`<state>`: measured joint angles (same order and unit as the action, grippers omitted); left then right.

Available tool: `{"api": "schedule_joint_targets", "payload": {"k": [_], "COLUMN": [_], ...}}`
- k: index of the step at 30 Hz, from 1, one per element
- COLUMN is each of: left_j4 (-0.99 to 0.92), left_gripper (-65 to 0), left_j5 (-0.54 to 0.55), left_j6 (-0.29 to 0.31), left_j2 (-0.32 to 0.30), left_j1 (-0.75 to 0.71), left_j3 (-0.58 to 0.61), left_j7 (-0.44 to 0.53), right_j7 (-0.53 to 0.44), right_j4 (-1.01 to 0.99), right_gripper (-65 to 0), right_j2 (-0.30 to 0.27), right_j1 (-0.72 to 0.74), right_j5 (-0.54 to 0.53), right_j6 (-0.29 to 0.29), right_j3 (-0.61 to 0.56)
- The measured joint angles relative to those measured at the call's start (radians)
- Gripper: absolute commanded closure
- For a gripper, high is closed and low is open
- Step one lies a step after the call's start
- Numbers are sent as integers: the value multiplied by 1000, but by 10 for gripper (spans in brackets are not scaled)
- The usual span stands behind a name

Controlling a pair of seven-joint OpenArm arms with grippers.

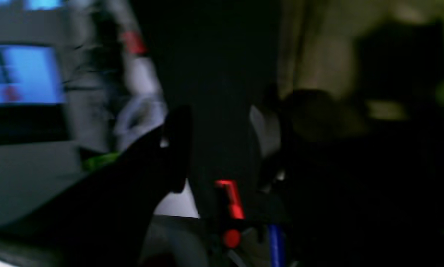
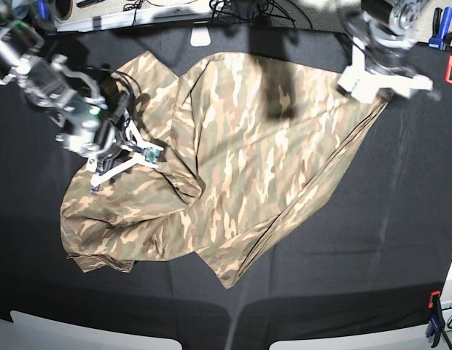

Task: Layout the t-shirt on the table in an organized manner, then fold the t-shirt properly
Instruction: 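Lower the right gripper and grasp the bunched shirt fabric, then pull the grasped fabric with the right gripper away from the left gripper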

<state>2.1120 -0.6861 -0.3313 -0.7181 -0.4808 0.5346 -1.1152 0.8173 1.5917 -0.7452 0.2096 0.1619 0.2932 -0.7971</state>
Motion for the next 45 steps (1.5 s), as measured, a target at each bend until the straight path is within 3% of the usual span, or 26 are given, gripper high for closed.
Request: {"api": "schedule_joint_targets", "payload": {"k": [1, 6, 8, 10, 12, 15, 20, 24, 28, 33, 38, 41, 45], "left_j4": [0, 0, 4, 37, 85, 159, 195, 194, 194, 156, 74, 44, 36], "left_gripper": [-248, -248, -248, -248, -248, -248, -248, -248, -248, -248, -248, -248, -248], "left_j5": [-15, -18, -16, 46, 138, 273, 414, 613, 716, 788, 791, 789, 788], "left_j6": [-13, -39, -39, -44, -33, 46, 132, 242, 344, 410, 415, 414, 415], "left_j2": [1, 0, 1, 13, 32, 65, 108, 123, 187, 295, 360, 360, 361], "left_j1": [1, -1, -1, -1, -1, -1, -1, 0, 1, 8, 8, 6, 5], "left_j3": [0, 1, 1, 1, 1, 1, 1, 1, 1, 0, 0, -2, -4], "left_j7": [-16, -7, 34, 89, 152, 211, 252, 316, 361, 394, 383, 358, 353], "right_j7": [-5, -10, -21, -13, -14, -21, 19, 45, 48, 55, 51, -30, -58], "right_j4": [-20, -57, -56, -57, -57, -57, -57, -56, -54, -54, -76, -114, -251], "right_gripper": [-236, -236, -235, -204, -142, 0, 0, 0, 0, 0, 0, 0, 0], "right_j2": [11, 71, 75, 74, 75, 75, 75, 74, 72, 73, 74, 79, 143], "right_j1": [0, 0, -2, 3, 8, 4, 19, 79, 169, 307, 414, 446, 472], "right_j5": [49, 164, 190, 230, 236, 235, 320, 333, 245, 66, 29, 8, -6], "right_j6": [-28, -33, -101, -142, -145, -144, -172, -187, -188, -129, -132, -130, -132], "right_j3": [0, 0, 0, 0, 0, 0, 0, 1, 0, 0, 1, 0, 0]}}
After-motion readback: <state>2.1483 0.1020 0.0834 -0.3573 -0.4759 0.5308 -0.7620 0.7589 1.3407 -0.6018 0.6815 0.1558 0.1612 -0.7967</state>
